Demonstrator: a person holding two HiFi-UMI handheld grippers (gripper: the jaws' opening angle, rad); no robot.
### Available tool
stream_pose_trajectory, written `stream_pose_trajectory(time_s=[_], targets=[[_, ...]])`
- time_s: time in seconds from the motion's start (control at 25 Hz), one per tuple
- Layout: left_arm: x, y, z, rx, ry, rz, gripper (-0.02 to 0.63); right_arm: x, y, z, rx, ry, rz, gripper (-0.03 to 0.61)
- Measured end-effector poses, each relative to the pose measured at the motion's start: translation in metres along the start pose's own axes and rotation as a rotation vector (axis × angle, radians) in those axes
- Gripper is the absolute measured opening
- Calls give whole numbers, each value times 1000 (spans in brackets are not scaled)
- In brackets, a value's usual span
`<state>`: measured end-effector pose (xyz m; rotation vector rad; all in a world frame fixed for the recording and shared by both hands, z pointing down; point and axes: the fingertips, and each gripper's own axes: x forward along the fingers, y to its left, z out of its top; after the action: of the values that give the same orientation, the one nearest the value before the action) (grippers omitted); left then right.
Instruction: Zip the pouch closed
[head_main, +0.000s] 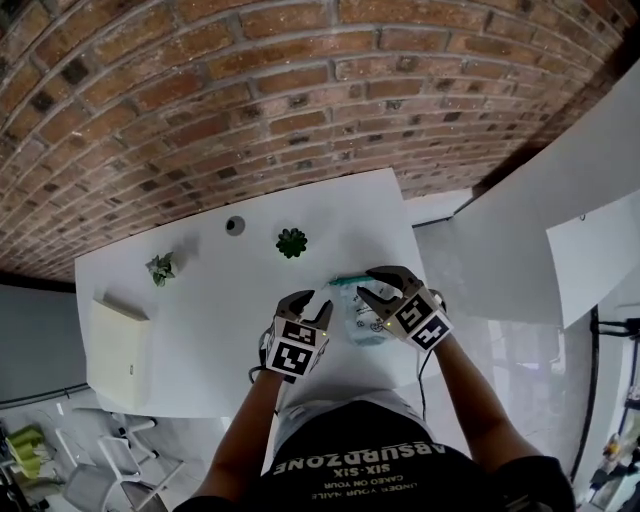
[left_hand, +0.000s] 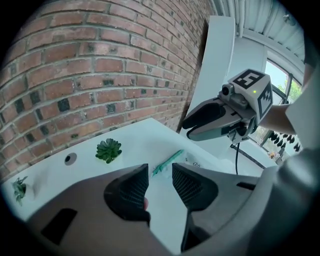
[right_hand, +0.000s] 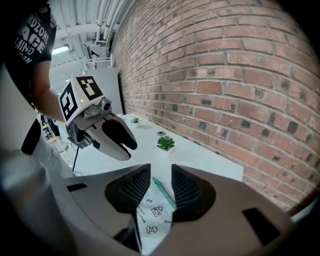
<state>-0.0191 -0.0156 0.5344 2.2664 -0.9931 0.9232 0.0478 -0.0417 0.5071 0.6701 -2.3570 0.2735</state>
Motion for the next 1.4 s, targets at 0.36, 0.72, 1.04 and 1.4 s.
stream_pose_trajectory(time_s=[0.36, 0.72, 1.04, 1.4], targets=[[49, 11, -21, 0, 79, -29, 132, 50, -14, -19, -78, 104, 107, 121], [75, 18, -36, -4, 156, -17, 132, 89, -16, -36, -202, 198, 191, 112], [92, 20, -46, 8, 207, -14, 132, 119, -12, -68, -498, 366, 256, 107], [106, 29, -60, 13, 265, -11, 132, 134, -8, -84, -662, 451, 330, 107]])
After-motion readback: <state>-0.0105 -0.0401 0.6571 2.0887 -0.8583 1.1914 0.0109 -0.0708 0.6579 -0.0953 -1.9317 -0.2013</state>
